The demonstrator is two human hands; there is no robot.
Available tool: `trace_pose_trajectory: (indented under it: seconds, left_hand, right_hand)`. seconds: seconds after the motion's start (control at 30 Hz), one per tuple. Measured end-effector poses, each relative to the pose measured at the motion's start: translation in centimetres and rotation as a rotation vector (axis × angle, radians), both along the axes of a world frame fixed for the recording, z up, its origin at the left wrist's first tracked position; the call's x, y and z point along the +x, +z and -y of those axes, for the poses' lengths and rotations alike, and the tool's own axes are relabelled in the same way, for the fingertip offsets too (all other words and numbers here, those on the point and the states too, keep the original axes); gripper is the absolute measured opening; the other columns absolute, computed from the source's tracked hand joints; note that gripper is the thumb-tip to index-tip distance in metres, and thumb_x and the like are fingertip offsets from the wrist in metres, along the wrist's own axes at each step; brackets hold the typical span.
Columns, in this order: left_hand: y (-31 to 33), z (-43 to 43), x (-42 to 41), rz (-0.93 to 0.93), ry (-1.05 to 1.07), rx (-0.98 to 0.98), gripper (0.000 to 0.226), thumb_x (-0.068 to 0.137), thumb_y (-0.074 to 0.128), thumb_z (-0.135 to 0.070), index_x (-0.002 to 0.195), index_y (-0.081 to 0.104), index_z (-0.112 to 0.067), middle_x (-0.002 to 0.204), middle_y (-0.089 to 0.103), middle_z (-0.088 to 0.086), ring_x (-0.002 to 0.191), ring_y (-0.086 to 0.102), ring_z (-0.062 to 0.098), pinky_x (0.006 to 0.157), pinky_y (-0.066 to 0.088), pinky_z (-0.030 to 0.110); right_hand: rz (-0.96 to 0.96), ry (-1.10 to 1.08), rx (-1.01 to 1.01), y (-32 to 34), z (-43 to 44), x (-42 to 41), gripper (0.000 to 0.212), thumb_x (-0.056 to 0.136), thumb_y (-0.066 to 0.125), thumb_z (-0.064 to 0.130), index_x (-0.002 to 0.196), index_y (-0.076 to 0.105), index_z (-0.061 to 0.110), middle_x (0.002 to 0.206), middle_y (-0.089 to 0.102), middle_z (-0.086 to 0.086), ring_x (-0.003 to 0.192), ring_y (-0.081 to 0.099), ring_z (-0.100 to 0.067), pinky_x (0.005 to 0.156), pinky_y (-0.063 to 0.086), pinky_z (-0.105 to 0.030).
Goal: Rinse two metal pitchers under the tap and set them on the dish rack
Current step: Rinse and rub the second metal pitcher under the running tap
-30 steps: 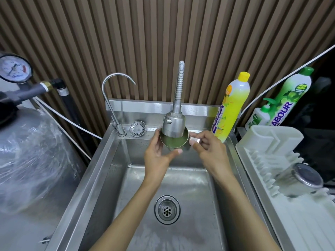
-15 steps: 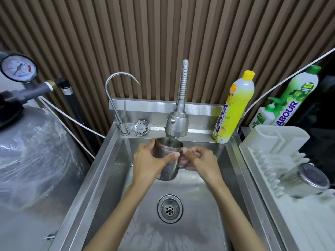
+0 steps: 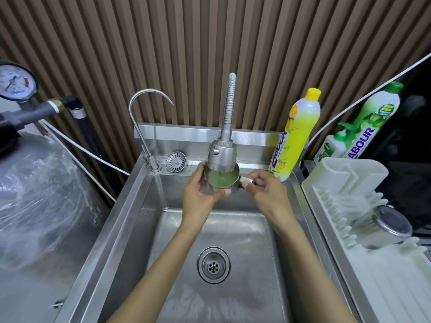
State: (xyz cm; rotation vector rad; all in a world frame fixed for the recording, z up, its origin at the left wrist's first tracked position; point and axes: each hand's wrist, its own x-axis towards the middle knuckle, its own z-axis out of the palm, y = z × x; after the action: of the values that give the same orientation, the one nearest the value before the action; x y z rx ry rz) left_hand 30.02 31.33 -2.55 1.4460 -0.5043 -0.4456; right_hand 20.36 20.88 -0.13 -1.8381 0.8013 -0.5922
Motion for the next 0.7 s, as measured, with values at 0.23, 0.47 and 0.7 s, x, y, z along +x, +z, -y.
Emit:
trace_pose_trajectory:
  seconds: [0.23,0.47,0.7]
  left_hand:
    - [0.7,-1.5,0.0,0.431,0.235,0.243,0.083,0.055,0.088,-0.018,0.130,0.051,-0.021,0.122,0.056,-0.005,0.111,0.052,0.009,0.091,0.038,0.006]
    - [0.8,-2.7,-0.9,0.472,0.272,0.541,0.082,0.051,0.068,-0.073,0.115,0.062,-0.023,0.098,0.061,-0.003,0.094,0.060,0.017,0.078,0.046,0.027]
    - [-0.5,-1.5,-1.3,-0.044,-0.033,0.333,0.025,0.062,0.083,-0.038,0.082,0.072,-0.029,0.078,0.074,-0.010,0.075,0.067,-0.002,0.087,0.055,0.034]
  right_hand:
    - [0.246,0.130,0.607,-3.0,-1.2,2.0,0.014,0.093,0.051,0.008,0.079,0.055,0.009,0.087,0.063,-0.011,0.087,0.063,-0.022,0.090,0.053,-0.034]
    - [0.083,0.080,0.469,-2.3,-1.3,0.4,0.015,0.088,0.061,0.020,0.083,0.063,0.006,0.073,0.071,-0.009,0.063,0.070,-0.012,0.056,0.057,-0.026]
    - [-0.202,-0.131,-0.178,0.9,-0.4,-0.7,0.023,0.079,0.068,0.032,0.064,0.054,0.021,0.078,0.072,-0.004,0.081,0.067,-0.027,0.080,0.053,-0.040]
